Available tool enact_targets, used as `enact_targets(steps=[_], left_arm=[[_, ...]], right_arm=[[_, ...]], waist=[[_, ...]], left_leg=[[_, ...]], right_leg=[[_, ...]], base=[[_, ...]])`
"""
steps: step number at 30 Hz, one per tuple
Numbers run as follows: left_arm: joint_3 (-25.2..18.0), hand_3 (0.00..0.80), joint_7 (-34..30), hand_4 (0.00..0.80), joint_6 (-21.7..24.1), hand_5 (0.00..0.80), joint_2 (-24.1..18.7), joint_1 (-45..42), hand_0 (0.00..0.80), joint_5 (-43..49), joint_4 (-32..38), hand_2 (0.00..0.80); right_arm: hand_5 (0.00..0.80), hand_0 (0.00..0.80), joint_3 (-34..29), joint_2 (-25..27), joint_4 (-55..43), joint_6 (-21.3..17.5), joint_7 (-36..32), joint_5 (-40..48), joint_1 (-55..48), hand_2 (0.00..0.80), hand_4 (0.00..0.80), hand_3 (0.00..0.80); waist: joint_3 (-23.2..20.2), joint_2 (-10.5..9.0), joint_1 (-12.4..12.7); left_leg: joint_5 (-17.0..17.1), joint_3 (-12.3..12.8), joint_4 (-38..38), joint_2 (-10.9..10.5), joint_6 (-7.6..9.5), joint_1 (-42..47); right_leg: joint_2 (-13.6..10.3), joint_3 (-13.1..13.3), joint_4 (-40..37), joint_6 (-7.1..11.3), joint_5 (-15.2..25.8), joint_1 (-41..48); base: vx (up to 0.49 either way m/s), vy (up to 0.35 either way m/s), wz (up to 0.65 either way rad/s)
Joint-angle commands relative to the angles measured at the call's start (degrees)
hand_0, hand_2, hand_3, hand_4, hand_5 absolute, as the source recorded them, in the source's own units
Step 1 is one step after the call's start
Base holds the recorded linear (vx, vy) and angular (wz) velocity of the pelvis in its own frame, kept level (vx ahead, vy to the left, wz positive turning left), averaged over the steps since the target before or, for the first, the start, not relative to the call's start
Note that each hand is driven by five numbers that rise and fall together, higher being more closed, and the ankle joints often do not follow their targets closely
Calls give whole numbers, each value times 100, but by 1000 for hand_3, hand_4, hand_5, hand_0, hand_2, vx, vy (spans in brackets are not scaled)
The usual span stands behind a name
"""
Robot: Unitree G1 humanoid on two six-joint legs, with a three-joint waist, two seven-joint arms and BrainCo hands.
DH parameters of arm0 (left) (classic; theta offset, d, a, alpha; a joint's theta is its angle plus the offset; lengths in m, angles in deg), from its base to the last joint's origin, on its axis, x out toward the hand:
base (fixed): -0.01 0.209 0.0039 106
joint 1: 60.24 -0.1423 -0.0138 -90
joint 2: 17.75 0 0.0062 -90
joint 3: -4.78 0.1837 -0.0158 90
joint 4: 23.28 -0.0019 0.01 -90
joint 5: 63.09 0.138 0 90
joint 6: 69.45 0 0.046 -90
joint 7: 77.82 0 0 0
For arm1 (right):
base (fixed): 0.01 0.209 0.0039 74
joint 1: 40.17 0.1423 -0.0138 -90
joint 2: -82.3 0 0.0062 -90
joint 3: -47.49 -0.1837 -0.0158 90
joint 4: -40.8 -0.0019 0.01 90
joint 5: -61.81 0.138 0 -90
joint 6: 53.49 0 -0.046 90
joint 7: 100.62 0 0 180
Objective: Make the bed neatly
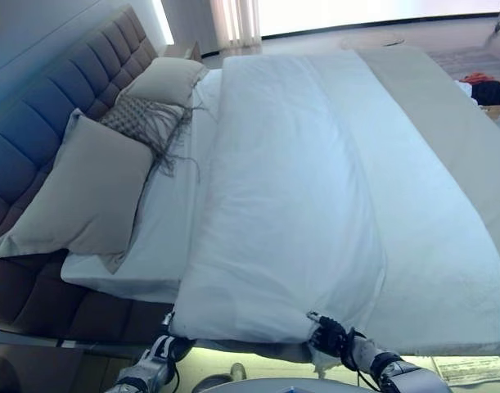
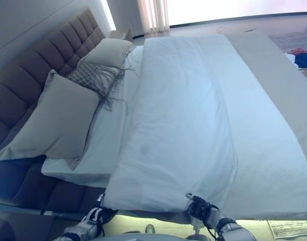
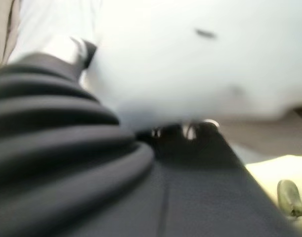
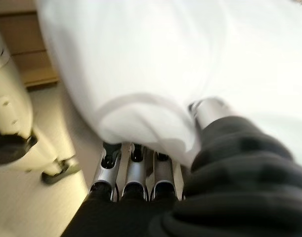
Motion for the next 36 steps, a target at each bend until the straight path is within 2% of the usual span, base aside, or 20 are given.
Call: enact_targets(steps=[1, 4, 10, 17, 21, 25, 32, 36], left_arm=[[-115, 0, -270, 0, 665, 0, -518, 706, 0, -678, 184, 0], [143, 0, -221, 0, 799, 0, -325, 1111, 0, -767, 357, 0], [328, 0, -361, 0, 928, 0, -86, 1325, 0, -848, 332, 0], [501, 0, -215, 0, 793, 0, 27, 1428, 0, -448, 283, 0], [438, 0, -233, 0, 665, 0, -37, 1191, 0, -168, -22, 0], [294, 0, -401, 0, 705, 0, -15, 713, 0, 24, -124, 0], [-51, 0, -624, 0, 603, 0, -203, 6, 0, 605, -135, 0], [-353, 0, -595, 0, 550, 0, -326, -319, 0, 851, -205, 0]], right_arm=[[0, 0, 182, 64, 460, 172, 70, -32, 558, 0, 0, 0], [0, 0, 294, -30, 552, 267, 135, 311, 991, 0, 0, 0], [0, 0, 353, -44, 402, 710, 260, 533, 1314, 0, 0, 0], [0, 0, 191, -95, 413, 1127, 113, 1192, 1406, 0, 0, 0], [0, 0, 128, -54, 413, 1407, -130, 1000, 1150, 0, 0, 0], [0, 0, 27, 80, 445, 1377, -507, 610, 737, 0, 0, 0], [0, 0, -386, 240, 371, 1086, -717, 969, 89, 0, 0, 0], [0, 0, -698, 315, 392, 1046, -753, 1010, -141, 0, 0, 0]], waist=[[744, -93, 351], [1042, -109, 406], [1320, -30, 369], [1463, 41, 326], [1409, 68, 269], [1301, 60, 259], [1021, -83, 372], [879, -157, 426]], left_leg=[[-685, -13, 1096, -223, 222, -852], [-344, -184, 876, -152, 107, -1202], [-99, -245, 629, -147, 7, -1428], [-26, 125, 367, -122, -37, -1466], [-54, 246, 290, -129, -27, -1284], [-38, 344, 74, -118, -33, -1020], [-131, 294, -88, -90, -13, -790], [-193, 307, -88, -73, 4, -649]], right_leg=[[233, 260, 589, -262, 126, -1063], [356, 239, 439, -327, 282, -1352], [394, 119, 313, -435, 304, -1513], [338, -128, 166, -393, 361, -1578], [277, -159, 127, -339, 361, -1463], [279, -172, -145, -279, 442, -1199], [314, -216, -508, -138, 608, -858], [313, -286, -532, -100, 608, -691]], base=[[-443, -229, 24], [-306, -116, 61], [-76, 42, 8], [-58, 8, 14], [49, 31, 16], [91, 27, 5], [36, -65, 4], [18, -67, 21]])
